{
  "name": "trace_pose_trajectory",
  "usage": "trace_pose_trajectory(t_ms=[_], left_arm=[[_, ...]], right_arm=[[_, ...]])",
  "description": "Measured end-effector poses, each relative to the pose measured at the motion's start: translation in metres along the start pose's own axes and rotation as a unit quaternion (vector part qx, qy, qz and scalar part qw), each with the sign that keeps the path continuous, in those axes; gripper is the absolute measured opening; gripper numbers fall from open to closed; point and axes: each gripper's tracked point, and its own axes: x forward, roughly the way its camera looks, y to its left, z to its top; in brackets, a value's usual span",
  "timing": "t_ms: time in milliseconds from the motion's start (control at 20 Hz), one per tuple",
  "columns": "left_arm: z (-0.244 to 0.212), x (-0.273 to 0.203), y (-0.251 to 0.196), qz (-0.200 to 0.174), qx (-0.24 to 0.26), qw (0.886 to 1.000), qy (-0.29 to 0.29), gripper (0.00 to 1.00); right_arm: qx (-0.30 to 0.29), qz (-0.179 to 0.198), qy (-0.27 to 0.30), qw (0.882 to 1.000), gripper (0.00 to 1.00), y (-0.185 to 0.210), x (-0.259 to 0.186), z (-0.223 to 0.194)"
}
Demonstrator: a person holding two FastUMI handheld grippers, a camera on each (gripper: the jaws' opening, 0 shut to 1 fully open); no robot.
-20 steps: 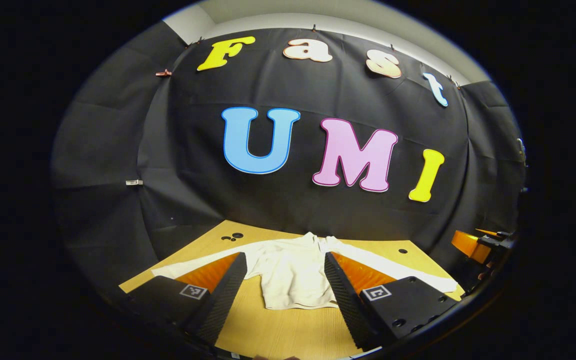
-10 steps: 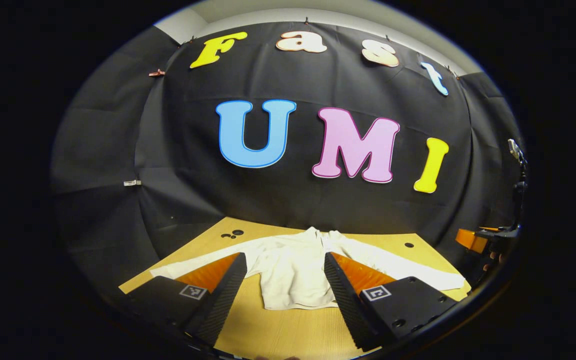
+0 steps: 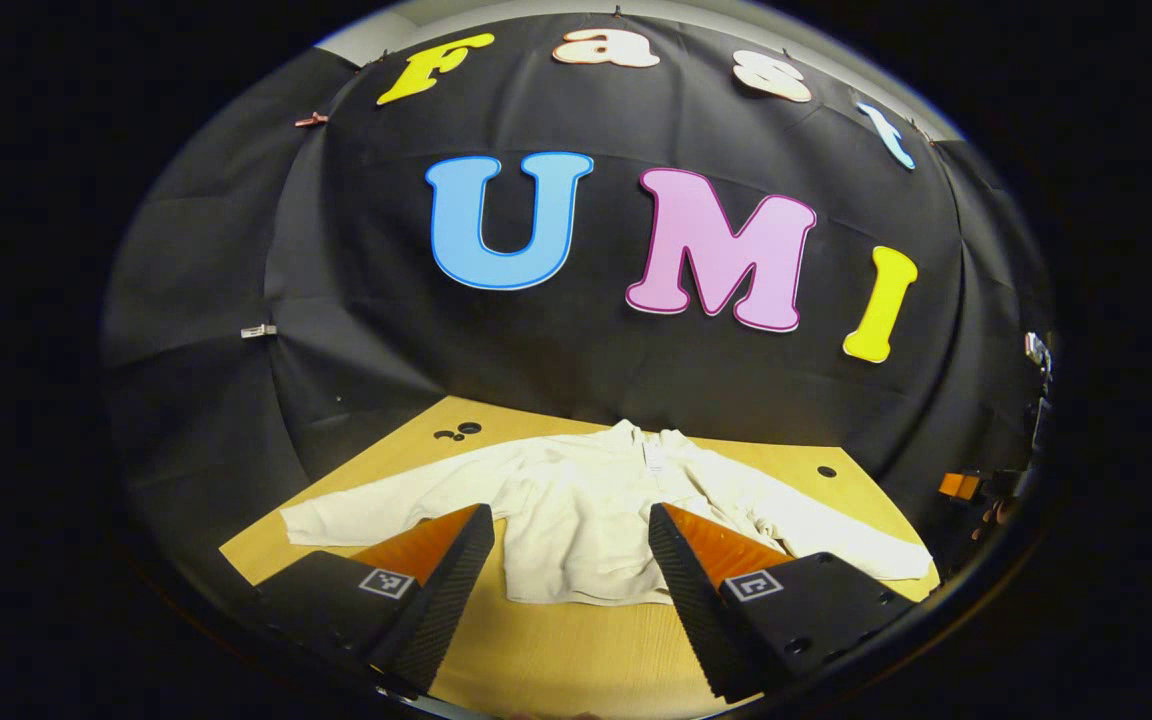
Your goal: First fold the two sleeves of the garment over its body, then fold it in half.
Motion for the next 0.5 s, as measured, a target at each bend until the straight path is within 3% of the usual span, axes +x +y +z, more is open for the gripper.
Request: trace_pose_trajectory(t_ms=[500], left_arm=[[-0.031, 0.03, -0.021, -0.01, 0.009, 0.999, 0.042, 0.97]], right_arm=[[0.022, -0.096, 0.126, 0.987, 0.98, -0.094, 0.063, -0.075]])
